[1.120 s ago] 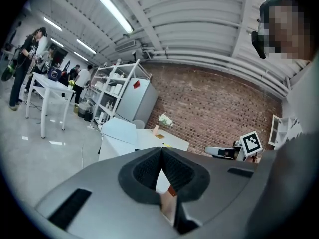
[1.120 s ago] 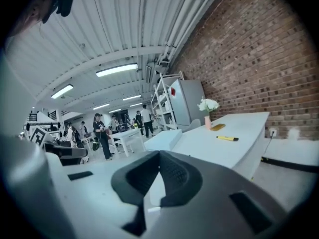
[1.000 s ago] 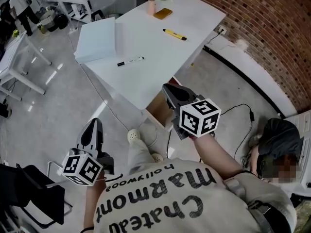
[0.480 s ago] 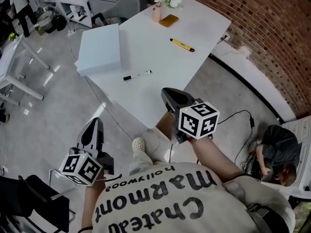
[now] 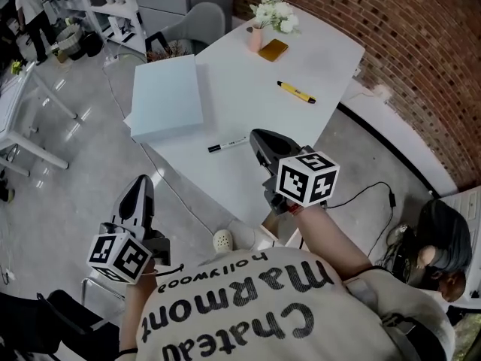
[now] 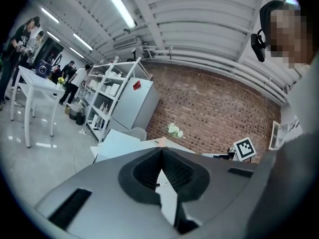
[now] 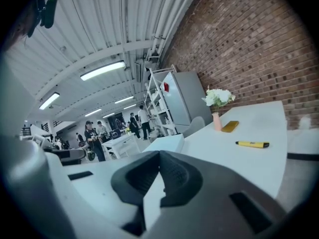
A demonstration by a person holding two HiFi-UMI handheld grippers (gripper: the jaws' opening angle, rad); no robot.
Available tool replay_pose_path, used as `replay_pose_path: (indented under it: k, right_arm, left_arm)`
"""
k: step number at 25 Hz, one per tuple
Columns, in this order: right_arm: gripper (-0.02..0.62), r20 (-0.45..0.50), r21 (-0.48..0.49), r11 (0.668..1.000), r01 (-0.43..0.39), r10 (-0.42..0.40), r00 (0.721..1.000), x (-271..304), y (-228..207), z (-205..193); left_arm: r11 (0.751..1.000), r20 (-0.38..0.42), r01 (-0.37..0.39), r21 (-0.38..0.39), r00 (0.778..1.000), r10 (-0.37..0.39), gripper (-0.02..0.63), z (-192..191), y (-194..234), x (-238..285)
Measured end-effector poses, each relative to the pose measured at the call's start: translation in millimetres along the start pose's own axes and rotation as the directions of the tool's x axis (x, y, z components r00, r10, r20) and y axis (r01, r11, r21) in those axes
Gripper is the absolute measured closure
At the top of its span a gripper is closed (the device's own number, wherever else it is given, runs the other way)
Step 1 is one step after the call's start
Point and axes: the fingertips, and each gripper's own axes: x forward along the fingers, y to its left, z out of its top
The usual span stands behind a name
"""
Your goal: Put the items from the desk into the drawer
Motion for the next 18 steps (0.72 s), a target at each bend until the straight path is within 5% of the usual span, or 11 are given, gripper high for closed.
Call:
replay_pose_path:
  k: [4,9,18]
  right_arm:
    - [0.575,-0.021,-0.062,0.998,0.006,-0.007,1.000,33,-2,-5]
    - [0.503,-0.175,-0.150,0.989,-0.011,-0.016,0.985,70,-8,-39]
    - [0.420,-0.426,-0.265,0.956,-0.122,-0.003,0.905,115,-16,-101]
  left_arm:
    - [1.000,0.006,0.003,-0.001,1.000,-0.003,0.604,13,27,16]
    - [1.000,-0.006,-0.002,-0.018,1.000,0.002,0.604,16,56,32]
    - [0.997,-0.037,-0.052,-0.055,0.998,0.050,0.604,6,91,38]
